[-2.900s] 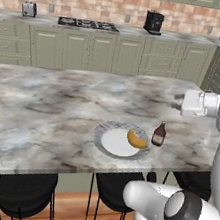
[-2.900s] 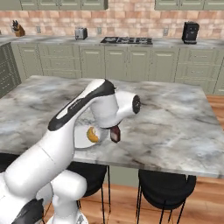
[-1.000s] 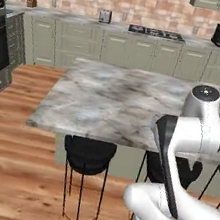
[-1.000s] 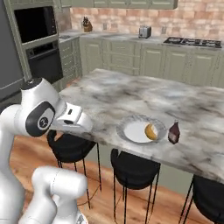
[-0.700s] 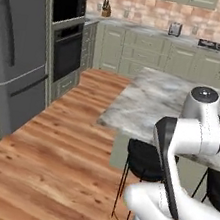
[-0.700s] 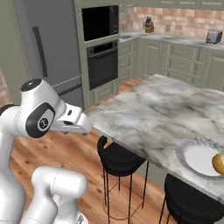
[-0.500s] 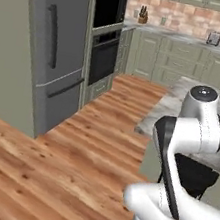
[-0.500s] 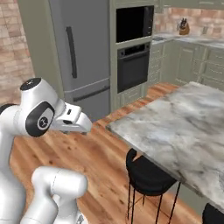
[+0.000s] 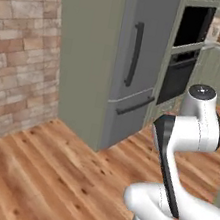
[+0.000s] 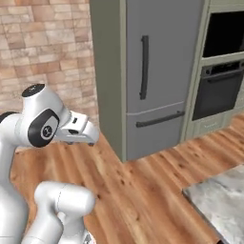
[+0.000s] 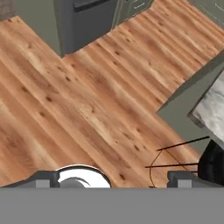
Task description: Move the hot dog bun to the plate on the dining table and place the condiment next to that plate. Then navigate to the fridge and take the sausage and place it on the plate as well.
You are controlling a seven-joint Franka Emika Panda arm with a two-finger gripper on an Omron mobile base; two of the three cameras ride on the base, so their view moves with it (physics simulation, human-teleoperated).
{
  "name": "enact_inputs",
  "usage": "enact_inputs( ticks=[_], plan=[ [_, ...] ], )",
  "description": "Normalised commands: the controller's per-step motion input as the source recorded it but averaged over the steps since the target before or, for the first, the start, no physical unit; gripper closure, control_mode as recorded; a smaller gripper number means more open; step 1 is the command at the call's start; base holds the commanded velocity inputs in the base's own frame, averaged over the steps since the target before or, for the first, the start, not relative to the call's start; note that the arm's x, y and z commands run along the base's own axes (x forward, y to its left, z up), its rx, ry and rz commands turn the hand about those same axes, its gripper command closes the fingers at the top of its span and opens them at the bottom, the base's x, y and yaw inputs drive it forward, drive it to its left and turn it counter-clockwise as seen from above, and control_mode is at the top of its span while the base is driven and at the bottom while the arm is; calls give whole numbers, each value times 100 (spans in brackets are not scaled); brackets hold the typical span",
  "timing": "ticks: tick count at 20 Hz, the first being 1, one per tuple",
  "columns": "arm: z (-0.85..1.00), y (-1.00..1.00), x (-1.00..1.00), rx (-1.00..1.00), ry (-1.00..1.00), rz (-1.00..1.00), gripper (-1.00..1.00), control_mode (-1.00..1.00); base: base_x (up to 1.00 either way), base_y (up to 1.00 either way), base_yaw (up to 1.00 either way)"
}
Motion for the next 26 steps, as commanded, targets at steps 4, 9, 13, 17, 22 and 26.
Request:
enact_inputs(
  ticks=[4,9,13,17,22,26],
  plan=[
    [0,0,0,0,0,0,-100,100,100,14,45],
    [0,0,0,0,0,0,-100,100,100,-2,36],
    [0,0,0,0,0,0,-100,100,100,0,16],
    [0,0,0,0,0,0,-100,100,99,-6,11],
    [0,0,0,0,0,0,-100,100,73,-37,15],
    [0,0,0,0,0,0,-100,100,37,-75,21]
  ],
)
